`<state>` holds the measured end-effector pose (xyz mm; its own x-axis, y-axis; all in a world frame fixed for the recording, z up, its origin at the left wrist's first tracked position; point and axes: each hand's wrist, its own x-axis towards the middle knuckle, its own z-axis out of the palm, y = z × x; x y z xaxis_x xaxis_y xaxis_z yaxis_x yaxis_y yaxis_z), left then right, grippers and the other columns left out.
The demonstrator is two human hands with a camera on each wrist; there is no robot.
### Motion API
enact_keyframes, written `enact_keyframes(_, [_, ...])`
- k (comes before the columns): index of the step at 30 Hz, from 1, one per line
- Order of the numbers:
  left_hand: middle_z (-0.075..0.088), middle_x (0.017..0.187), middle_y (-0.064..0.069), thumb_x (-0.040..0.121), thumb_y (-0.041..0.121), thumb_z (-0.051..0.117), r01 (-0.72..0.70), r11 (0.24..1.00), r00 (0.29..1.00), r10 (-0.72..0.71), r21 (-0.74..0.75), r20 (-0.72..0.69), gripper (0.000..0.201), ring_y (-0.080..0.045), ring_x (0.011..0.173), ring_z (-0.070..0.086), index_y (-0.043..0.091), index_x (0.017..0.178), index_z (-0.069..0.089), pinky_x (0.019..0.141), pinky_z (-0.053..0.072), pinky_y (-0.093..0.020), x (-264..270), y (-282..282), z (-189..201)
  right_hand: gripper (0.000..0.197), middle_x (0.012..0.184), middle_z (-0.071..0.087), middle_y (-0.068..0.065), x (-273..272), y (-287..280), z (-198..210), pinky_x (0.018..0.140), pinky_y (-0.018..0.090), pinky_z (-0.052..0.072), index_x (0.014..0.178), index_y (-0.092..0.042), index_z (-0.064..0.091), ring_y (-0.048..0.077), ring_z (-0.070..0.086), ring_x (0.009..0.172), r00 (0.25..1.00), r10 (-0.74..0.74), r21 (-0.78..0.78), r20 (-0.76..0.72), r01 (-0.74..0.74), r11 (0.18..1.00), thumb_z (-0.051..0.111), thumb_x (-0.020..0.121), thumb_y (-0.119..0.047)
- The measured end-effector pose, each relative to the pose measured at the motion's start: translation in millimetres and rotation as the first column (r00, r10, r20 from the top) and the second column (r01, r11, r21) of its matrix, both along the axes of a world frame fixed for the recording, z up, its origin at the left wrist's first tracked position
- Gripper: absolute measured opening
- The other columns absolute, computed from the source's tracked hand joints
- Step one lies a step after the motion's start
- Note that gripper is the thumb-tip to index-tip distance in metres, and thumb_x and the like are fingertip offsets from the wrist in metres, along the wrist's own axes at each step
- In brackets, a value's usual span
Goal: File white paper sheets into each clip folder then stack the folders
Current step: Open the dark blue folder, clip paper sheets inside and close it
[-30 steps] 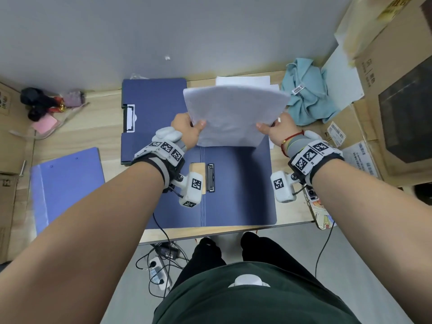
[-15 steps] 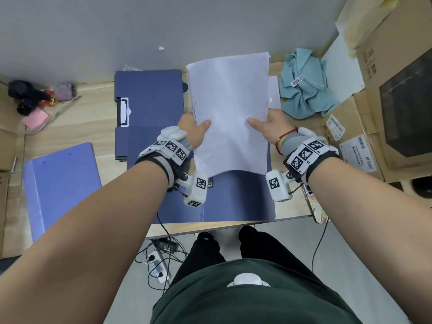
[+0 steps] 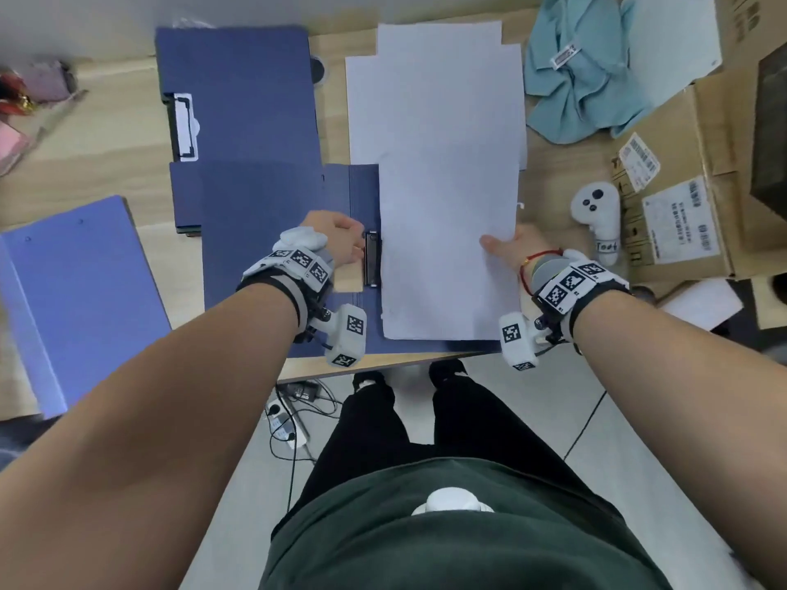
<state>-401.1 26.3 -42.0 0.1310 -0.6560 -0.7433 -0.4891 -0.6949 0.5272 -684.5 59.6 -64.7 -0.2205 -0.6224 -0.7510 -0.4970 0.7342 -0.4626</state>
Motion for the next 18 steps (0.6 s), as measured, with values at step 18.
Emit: enact_keyframes(18, [0.043,0.06,0.005,0.072,0.037,0.078,0.294,0.933,0.792,-0.359,0.208,0.494,0.038,-0.009,0.048,0.037,0.02,0.07,0.044,0.044,0.023,-0.022,-32,-5,-28,0.043,0.131,0.059,0.011,12,-4,-17,0.081,0.022,0.033,0.13,-0.004,0.054,0.028,0.055,0.119,0.988,0.103,0.041,-0.115,-0.099,0.994,0.054,0.098,-0.031])
